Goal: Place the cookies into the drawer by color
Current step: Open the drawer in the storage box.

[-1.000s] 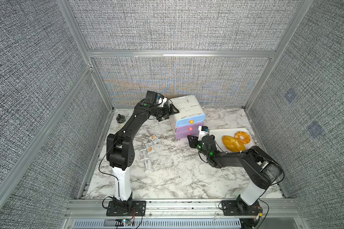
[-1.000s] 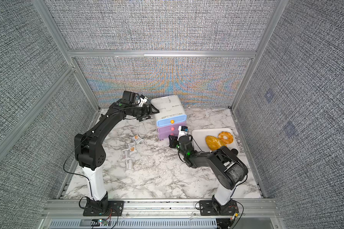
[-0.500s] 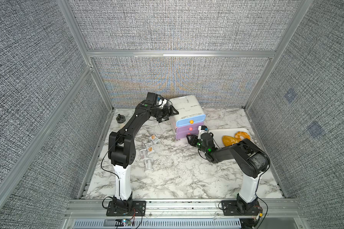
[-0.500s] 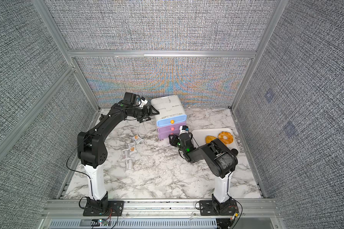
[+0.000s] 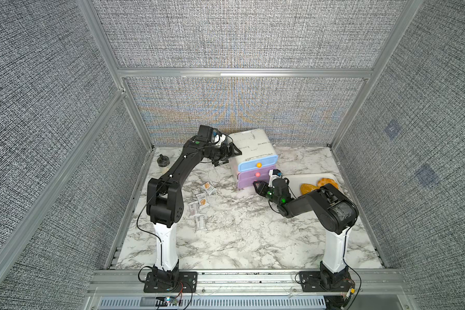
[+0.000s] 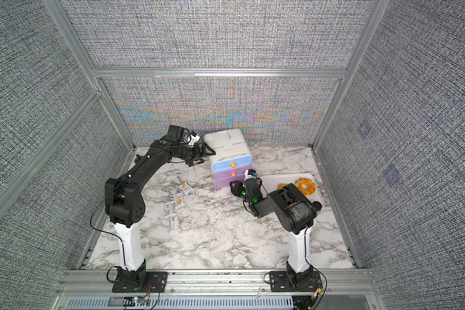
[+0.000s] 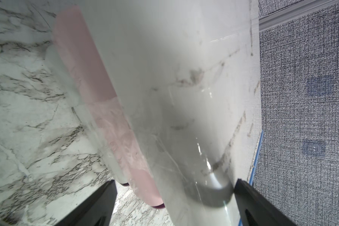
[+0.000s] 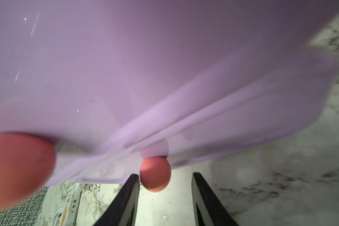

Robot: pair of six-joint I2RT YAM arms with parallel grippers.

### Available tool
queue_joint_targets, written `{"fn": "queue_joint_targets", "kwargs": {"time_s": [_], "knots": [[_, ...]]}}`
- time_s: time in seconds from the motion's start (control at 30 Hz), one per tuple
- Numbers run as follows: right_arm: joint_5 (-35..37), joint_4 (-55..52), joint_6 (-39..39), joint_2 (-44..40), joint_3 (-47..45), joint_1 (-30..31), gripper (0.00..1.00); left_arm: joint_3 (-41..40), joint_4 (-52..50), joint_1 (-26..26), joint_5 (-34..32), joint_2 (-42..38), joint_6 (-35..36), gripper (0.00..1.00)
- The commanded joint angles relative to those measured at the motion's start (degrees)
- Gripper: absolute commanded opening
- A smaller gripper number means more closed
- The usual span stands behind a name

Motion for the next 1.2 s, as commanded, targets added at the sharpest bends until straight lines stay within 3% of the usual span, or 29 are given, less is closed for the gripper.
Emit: {"fn": "queue_joint_targets", "kwargs": {"time_s": [0.0, 0.37, 0.6, 1.17], "knots": [[-0.7, 4.0, -1.2, 0.8, 0.1, -0.2, 0.48, 0.3, 1.0, 0.1, 0.3, 0.1, 0.2, 0.99], [-3.0, 6.3, -1.0, 2.5, 3.2, -0.9, 0.35, 0.3, 1.0, 0.1, 0.2, 0.1, 0.3, 0.99], [-2.2, 5.8, -0.7, 0.3, 1.2, -0.7, 0.19, 0.3, 1.1, 0.1, 0.2, -0.2, 0.4, 0.99], [3.9, 2.2, -0.6, -12.7, -17.2, 4.2, 0.16, 0.2, 1.1, 0.1, -0.1, -0.2, 0.6, 0.99]]}}
